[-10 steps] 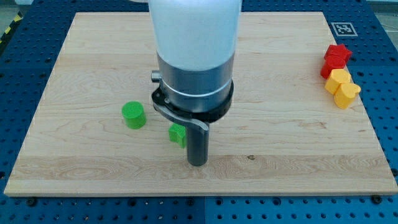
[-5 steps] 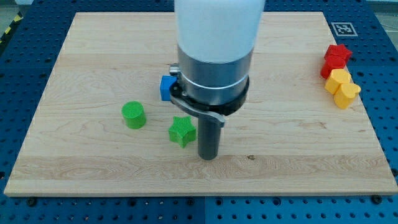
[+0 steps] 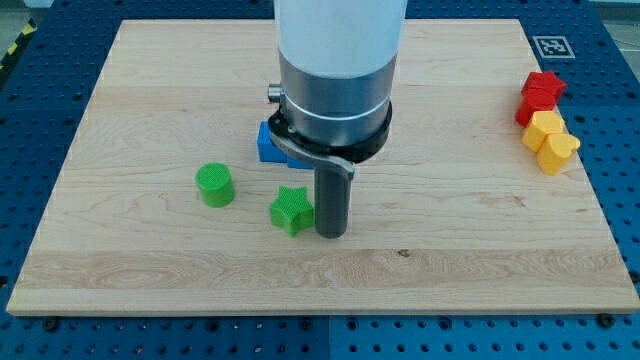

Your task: Move the green star into the green circle

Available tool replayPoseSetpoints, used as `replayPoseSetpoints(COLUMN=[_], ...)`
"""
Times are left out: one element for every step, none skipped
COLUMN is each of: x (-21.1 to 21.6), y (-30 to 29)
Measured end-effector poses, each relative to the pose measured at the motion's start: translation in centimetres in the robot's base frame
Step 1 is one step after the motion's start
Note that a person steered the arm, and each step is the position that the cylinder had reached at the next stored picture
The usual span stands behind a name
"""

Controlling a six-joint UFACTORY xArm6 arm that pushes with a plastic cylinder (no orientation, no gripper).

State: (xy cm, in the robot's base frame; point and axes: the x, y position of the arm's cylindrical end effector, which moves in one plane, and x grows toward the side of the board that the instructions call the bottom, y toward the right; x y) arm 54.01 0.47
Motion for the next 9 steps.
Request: replayPoseSetpoints(x=[-0.1, -0.1, -0.1, -0.1, -0.1, -0.1, -0.1, -0.1, -0.1], y=[-1.4, -3.1, -3.1, -4.4, -4.6, -5.7, -5.7, -6.2, -7.2])
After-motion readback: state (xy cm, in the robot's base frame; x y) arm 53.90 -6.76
